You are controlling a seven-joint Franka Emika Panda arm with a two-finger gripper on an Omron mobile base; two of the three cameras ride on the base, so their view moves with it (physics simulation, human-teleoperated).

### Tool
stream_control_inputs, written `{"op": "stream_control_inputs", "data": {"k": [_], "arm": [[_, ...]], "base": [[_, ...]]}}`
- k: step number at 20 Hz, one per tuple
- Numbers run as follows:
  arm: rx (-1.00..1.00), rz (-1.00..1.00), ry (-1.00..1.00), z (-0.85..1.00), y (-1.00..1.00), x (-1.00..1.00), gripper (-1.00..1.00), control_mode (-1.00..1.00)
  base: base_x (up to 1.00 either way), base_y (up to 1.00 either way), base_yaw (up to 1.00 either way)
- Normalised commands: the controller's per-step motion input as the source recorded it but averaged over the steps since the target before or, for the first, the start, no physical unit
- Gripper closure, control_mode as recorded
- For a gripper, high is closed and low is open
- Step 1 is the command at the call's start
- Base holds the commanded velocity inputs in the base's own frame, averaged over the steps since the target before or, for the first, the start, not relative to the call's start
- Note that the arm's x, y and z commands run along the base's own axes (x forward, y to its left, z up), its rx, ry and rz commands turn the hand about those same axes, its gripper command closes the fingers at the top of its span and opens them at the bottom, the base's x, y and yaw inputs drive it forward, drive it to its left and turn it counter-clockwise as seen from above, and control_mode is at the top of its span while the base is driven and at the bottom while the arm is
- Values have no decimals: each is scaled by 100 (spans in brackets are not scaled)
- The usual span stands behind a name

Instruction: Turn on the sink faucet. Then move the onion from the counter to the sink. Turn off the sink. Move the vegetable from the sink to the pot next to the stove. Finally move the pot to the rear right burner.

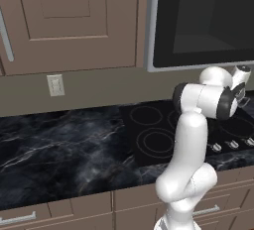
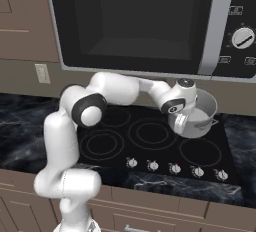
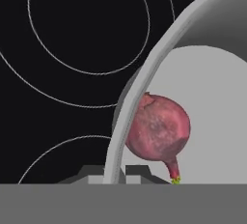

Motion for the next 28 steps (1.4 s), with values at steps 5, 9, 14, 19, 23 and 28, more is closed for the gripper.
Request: {"op": "stream_control_inputs", "data": {"k": [5, 9, 14, 19, 23, 28], "arm": [[2, 10, 3, -13, -19, 30, 100, -100], [1, 9, 3, -15, -16, 27, 100, -100], [0, 3, 2, -7, 0, 17, 100, -100], [0, 0, 0, -2, 0, 3, 100, -100], [0, 0, 0, -1, 0, 10, -100, -100], [0, 0, 0, 0, 0, 1, -100, -100]], "base": [[0, 0, 0], [0, 0, 0], [0, 0, 0], [0, 0, 0], [0, 0, 0], [0, 0, 0]]}}
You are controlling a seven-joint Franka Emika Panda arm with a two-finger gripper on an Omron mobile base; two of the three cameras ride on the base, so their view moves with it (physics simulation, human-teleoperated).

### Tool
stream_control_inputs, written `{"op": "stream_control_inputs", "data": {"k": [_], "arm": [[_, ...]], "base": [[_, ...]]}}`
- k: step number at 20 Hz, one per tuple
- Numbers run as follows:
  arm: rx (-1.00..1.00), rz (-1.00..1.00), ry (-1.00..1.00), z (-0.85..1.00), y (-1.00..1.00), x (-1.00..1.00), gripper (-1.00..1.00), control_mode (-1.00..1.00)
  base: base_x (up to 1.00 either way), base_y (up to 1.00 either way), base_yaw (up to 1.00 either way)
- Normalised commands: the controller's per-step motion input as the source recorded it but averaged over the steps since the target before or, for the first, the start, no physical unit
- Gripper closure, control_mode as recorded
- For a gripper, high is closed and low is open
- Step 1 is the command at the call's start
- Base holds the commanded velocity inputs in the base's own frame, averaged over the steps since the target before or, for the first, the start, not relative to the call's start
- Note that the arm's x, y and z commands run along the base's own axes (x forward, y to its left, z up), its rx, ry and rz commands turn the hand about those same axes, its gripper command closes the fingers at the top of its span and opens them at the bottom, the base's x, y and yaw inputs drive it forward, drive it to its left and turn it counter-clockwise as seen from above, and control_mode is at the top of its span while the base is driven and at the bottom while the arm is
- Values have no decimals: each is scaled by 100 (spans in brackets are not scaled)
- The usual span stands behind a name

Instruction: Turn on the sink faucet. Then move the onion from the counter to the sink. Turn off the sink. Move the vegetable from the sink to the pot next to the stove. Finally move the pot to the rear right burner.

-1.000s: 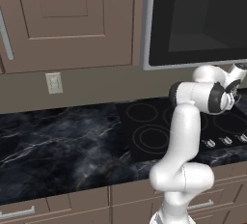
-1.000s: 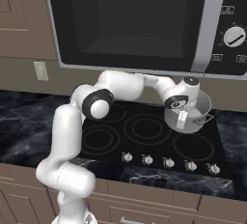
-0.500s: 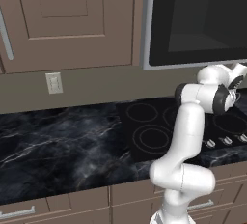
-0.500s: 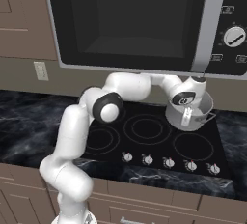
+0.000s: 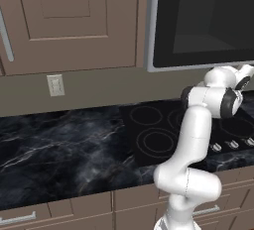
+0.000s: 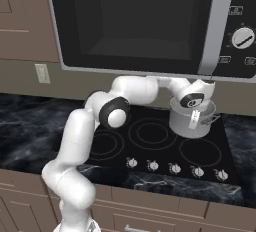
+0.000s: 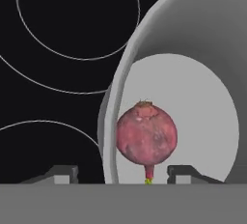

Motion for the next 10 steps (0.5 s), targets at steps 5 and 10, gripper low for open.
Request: {"op": "stream_control_inputs", "data": {"k": [5, 10], "arm": [[0, 0, 0, 0, 0, 0, -100, -100], [0, 0, 0, 0, 0, 0, -100, -100]], "base": [[0, 0, 0], [0, 0, 0]]}}
